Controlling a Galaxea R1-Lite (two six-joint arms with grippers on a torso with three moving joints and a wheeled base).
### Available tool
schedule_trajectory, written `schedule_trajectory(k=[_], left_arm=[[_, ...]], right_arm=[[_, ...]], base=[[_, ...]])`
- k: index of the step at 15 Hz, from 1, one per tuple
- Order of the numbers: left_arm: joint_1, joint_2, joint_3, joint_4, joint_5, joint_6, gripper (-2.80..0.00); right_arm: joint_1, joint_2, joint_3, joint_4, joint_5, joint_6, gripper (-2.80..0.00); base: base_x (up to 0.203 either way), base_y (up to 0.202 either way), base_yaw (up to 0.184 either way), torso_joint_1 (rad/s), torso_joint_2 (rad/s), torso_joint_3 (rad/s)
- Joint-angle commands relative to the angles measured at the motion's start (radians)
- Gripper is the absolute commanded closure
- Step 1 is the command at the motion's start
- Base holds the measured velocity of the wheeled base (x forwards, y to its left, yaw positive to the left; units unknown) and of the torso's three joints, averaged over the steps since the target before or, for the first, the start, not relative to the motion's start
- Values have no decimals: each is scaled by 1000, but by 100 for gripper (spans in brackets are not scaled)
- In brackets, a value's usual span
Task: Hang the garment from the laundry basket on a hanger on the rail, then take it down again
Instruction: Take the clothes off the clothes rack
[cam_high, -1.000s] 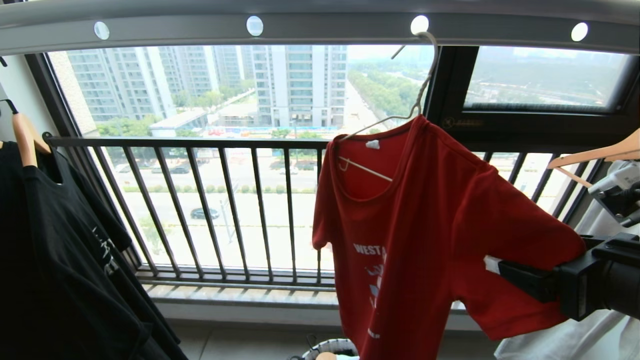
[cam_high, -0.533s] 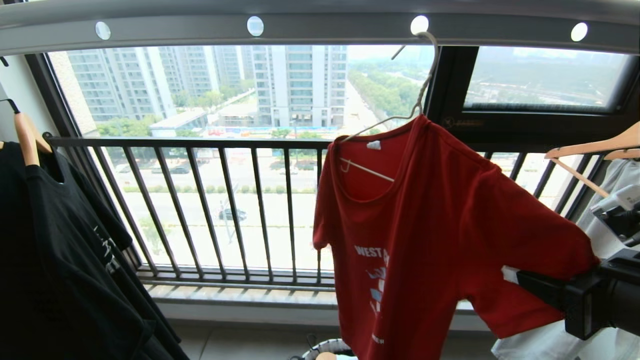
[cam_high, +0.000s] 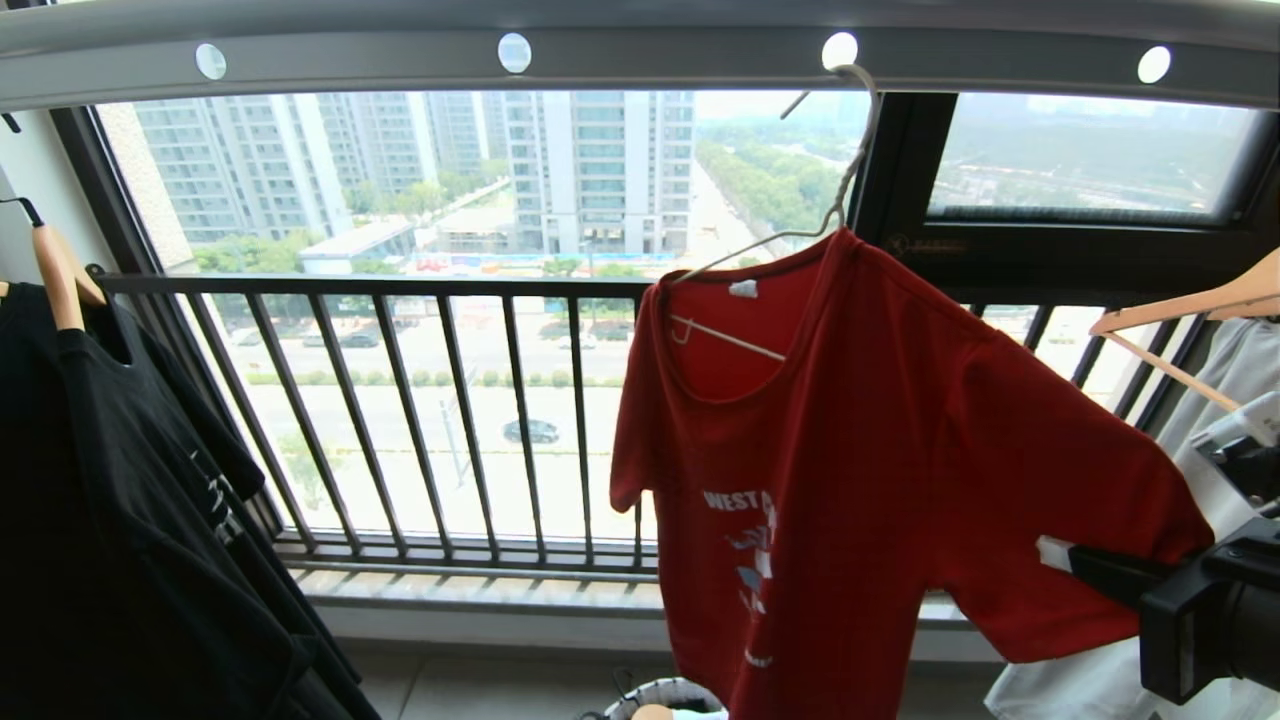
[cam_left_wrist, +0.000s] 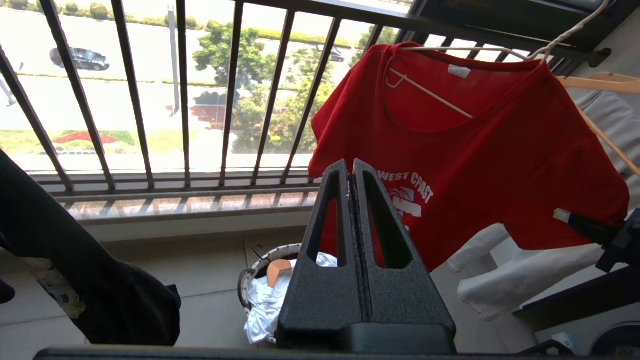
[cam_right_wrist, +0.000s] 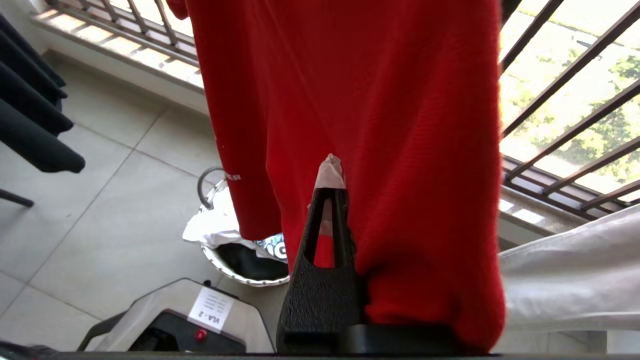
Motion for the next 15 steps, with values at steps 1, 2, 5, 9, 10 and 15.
schedule_trajectory(k=[1,2,5,9,10,15], left_arm=[[-1,1,-2,4,0,-2,0],[0,1,-2,3,0,-4,0],[-1,3,-2,5,0,-4,0],[0,4,-2,5,0,-4,0],[0,3,-2,5,0,-4,0],[0,1,-3,4,0,-4,0]], right_arm=[[1,5,29,-1,-1,1,0],[0,10,44,-1,-1,1,0],[2,17,84,1,0,46,0],[1,35,116,2,2,52,0],[0,37,122,4,2,51,0],[0,30,112,1,1,48,-280]], base=[[0,0,0,0,0,0],[0,0,0,0,0,0],[0,0,0,0,0,0],[0,0,0,0,0,0],[0,0,0,0,0,0],[0,0,0,0,0,0]])
